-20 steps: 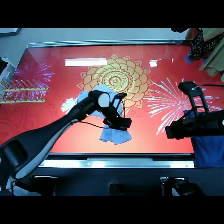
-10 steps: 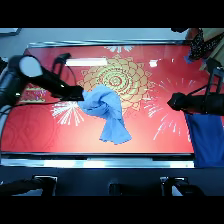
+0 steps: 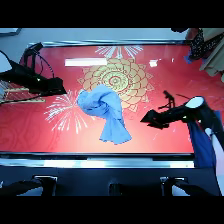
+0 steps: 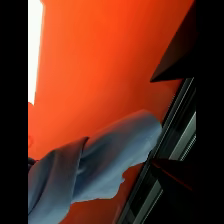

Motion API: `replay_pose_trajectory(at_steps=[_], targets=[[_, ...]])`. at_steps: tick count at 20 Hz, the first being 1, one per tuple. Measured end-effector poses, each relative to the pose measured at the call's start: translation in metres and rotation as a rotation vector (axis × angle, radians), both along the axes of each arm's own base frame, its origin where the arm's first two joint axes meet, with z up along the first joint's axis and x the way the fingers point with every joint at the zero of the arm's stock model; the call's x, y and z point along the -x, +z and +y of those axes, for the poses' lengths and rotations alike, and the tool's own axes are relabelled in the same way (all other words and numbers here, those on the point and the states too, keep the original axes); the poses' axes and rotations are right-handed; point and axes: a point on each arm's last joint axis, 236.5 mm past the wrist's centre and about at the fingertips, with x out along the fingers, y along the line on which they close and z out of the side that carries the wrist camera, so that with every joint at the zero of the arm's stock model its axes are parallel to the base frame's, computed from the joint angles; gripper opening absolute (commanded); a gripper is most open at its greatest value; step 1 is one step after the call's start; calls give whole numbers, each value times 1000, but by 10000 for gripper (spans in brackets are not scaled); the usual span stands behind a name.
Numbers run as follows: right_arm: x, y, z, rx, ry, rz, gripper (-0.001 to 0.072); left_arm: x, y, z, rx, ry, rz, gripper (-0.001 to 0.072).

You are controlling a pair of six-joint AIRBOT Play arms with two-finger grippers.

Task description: Fold the clothes and pants, and hang the long-sleeved shirts on hangers.

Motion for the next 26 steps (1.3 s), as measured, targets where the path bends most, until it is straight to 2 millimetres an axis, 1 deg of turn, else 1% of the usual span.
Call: replay_pose_trajectory(at_steps=[4, 8, 9, 10, 11, 12, 13, 14, 15, 16, 18, 20, 23, 26], targets=[[11, -35, 39, 9, 71, 33, 546, 0, 0, 2, 5, 20, 4, 333], [20, -53, 68, -2, 104, 64, 533, -3, 0, 9, 6, 42, 7, 333], [24, -58, 75, -6, 113, 73, 495, -4, 0, 13, 6, 55, 7, 333], [27, -62, 80, -5, 123, 83, 325, -6, 0, 19, 6, 72, 8, 333], [30, -65, 85, -6, 127, 95, 128, -8, 0, 26, 6, 88, 9, 333], [32, -67, 89, -7, 134, 101, 33, -10, -1, 34, 5, 107, 9, 333], [33, -67, 91, -9, 131, 106, 34, -11, -2, 43, 3, 124, 11, 334], [33, -67, 93, -9, 133, 102, 34, -13, -5, 53, -1, 141, 16, 359], [33, -64, 94, -10, 136, 93, 34, -13, -9, 62, -4, 154, 23, 529], [33, -60, 95, -13, 137, 82, 34, -15, -16, 70, 0, 172, 32, 632], [33, -50, 95, -13, 134, 66, 34, -19, -36, 80, 41, 193, 52, 632], [35, -40, 93, 0, 134, 57, 34, -26, -64, 77, 129, 200, 69, 632], [42, -28, 89, 14, 143, 54, 34, -42, -110, 59, 283, 198, 85, 632], [49, -20, 87, 18, 150, 67, 34, -61, -146, 36, 432, 190, 98, 632]])
